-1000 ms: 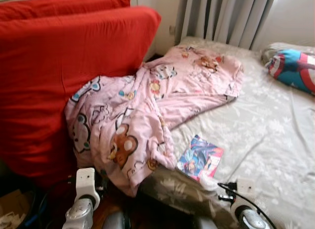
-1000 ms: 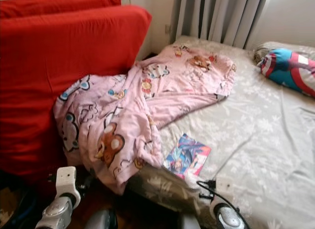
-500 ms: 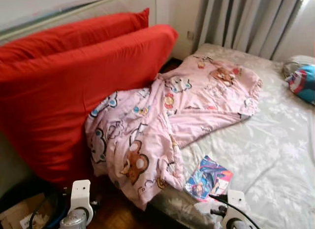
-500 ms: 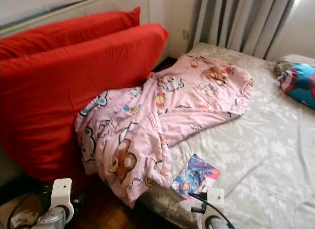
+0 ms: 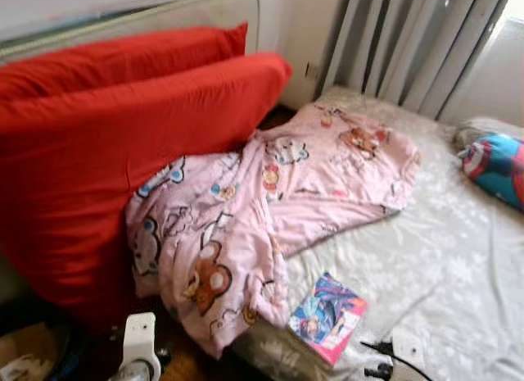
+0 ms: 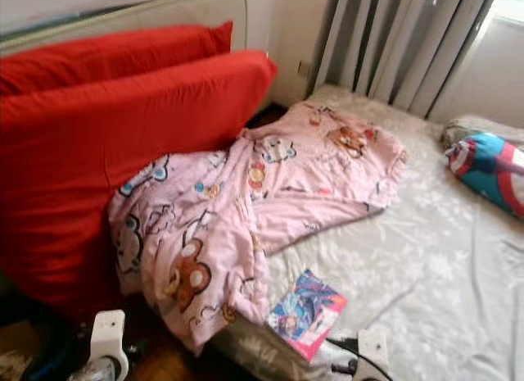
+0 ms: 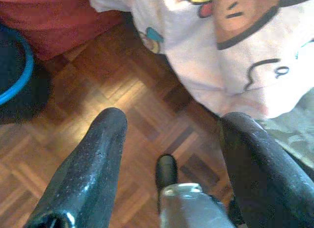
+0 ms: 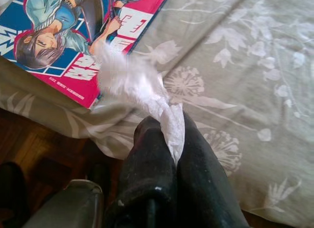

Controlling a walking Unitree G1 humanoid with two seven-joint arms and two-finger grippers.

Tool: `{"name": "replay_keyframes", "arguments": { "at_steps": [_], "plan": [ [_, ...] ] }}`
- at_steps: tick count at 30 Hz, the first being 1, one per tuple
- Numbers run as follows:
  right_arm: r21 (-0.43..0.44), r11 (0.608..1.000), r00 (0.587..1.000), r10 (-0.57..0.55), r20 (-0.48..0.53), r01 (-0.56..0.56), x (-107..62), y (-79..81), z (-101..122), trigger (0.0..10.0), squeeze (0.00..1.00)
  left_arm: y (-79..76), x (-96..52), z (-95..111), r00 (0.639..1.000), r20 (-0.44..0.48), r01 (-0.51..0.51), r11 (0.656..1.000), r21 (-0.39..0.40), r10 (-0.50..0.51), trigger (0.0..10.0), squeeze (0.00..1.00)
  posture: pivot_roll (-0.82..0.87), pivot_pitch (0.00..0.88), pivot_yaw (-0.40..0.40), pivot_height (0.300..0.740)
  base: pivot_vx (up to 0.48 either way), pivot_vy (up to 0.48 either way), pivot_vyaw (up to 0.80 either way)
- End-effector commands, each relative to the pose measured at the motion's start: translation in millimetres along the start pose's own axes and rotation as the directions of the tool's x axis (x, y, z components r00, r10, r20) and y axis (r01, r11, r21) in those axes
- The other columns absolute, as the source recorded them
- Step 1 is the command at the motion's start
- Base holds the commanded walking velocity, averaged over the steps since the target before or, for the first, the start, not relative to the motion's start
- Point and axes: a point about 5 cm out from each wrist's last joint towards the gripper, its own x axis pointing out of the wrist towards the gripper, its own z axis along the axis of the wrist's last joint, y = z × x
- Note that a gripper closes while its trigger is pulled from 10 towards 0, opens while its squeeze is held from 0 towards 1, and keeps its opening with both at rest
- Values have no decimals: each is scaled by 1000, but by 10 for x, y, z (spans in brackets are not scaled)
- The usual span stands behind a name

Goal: Clean up the room

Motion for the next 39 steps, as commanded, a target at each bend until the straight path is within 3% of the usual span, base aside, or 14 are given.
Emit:
{"name": "replay_keyframes", "arguments": {
  "at_steps": [1,10,15,17,23,27,33,39],
  "plan": [
    [15,1000,1000,-17,-1,17,-10,-72,-10,10000,0,-26,13,35,1000,-3,-2,1000,-16,2,10000,0,46,0,-141,740,0,0,0],
    [18,1000,1000,-5,-15,6,-21,-45,-76,10000,0,-39,35,129,1000,3,10,1000,9,-10,10000,0,13,0,-114,740,0,0,0],
    [2,1000,1000,0,-30,0,-33,-71,-120,10000,0,-51,22,58,1000,-15,16,1000,21,-16,10000,0,19,0,-85,740,0,0,0],
    [34,999,999,-36,-38,37,-45,-122,-151,10000,0,-21,-5,-69,999,-50,-2,1000,13,3,10000,0,13,0,-54,740,0,0,0],
    [56,997,997,-55,-48,57,-54,-141,-187,10000,0,-13,-27,-159,997,-72,-12,1000,6,12,10000,0,-2,0,-60,740,0,0,0],
    [-26,999,997,-22,-71,20,-78,-201,-239,10000,0,-98,-58,-279,996,-94,2,1000,-21,-4,10000,0,-4,0,-85,740,0,0,0],
    [-79,997,998,-12,-56,7,-77,-213,-209,10000,0,-36,-86,-366,993,-115,1,1000,-21,-3,10000,0,-3,0,-80,740,0,52,217],
    [-45,999,998,-13,-60,10,-79,-207,-226,10000,0,-20,-103,-418,991,-130,9,1000,0,-9,10000,0,-4,0,-75,740,0,409,400]
  ]
}}
